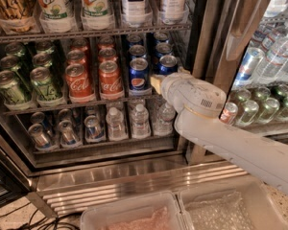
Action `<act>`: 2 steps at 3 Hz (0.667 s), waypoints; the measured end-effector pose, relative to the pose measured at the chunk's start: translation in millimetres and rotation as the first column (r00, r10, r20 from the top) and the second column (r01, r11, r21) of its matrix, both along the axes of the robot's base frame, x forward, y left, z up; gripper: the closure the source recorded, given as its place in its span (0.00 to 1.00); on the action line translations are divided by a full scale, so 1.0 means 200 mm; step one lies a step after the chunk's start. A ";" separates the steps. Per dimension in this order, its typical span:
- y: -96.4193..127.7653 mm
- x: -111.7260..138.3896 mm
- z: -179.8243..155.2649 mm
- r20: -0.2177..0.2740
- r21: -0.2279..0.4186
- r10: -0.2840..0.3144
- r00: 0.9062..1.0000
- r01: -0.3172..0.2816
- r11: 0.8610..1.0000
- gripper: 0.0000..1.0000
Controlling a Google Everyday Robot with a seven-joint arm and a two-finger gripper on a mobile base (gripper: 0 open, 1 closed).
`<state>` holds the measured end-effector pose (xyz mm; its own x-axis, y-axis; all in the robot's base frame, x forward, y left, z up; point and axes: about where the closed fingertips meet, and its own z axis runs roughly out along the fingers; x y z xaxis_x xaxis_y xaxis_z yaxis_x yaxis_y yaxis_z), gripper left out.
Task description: Pick pepsi can from middle shelf of fridge
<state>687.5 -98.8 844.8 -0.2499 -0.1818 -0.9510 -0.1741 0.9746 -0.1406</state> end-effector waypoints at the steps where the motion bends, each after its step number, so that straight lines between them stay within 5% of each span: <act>1: 0.01 0.01 -0.01 0.001 0.001 -0.008 1.000 0.008 1.000 0.20; 2: 0.01 0.02 -0.01 0.002 0.001 -0.018 1.000 0.018 1.000 0.20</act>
Offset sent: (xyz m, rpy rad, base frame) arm 0.0468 -0.0792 -0.0056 -0.0090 -0.0332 -0.1766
